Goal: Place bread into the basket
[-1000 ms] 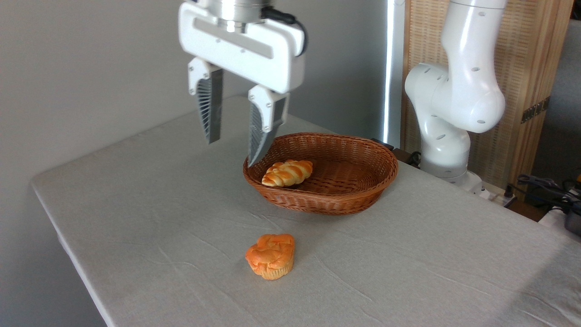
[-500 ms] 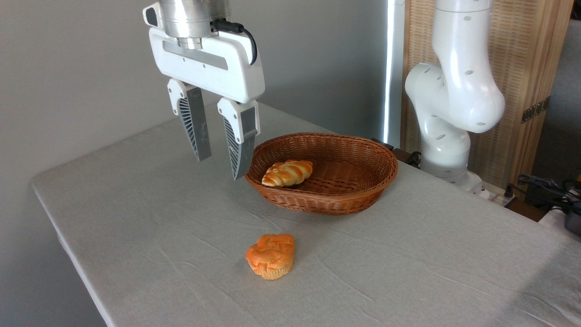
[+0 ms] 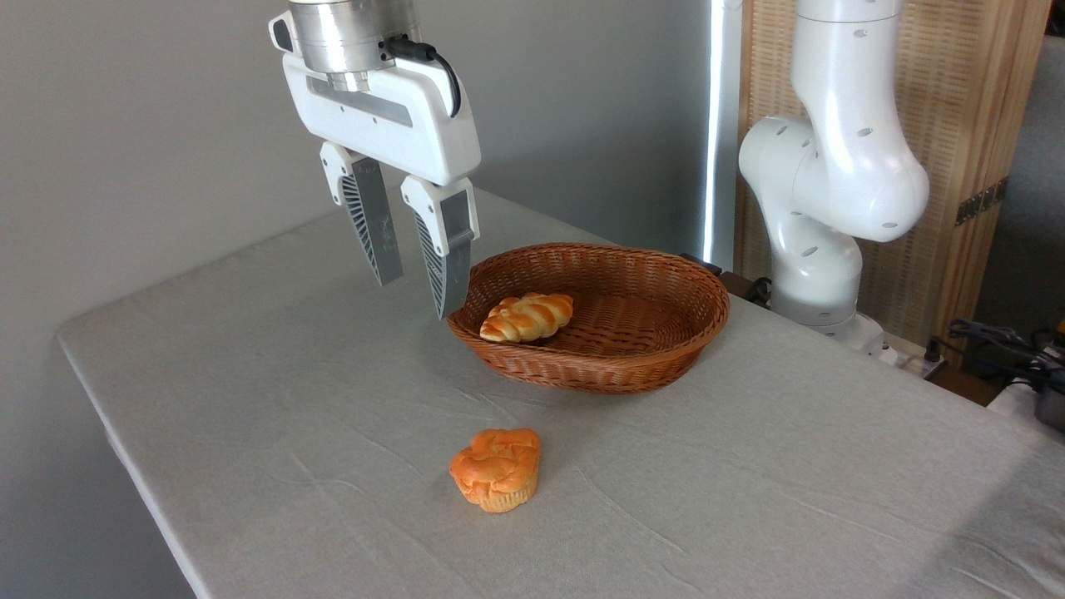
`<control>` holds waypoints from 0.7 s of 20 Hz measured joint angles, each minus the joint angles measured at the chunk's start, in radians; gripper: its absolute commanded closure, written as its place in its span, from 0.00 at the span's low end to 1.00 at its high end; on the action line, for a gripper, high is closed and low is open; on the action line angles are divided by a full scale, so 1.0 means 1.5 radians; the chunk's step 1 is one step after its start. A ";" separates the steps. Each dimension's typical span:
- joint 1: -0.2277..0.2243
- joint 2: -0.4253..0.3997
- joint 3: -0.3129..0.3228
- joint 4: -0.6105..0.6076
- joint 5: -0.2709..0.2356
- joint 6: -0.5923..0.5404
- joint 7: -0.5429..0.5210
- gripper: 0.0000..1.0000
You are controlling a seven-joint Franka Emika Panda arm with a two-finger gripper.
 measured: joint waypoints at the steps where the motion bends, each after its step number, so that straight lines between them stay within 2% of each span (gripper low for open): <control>1: 0.001 0.000 -0.002 0.000 0.000 0.000 0.000 0.00; 14: 0.015 0.001 -0.028 0.000 0.016 0.000 0.000 0.00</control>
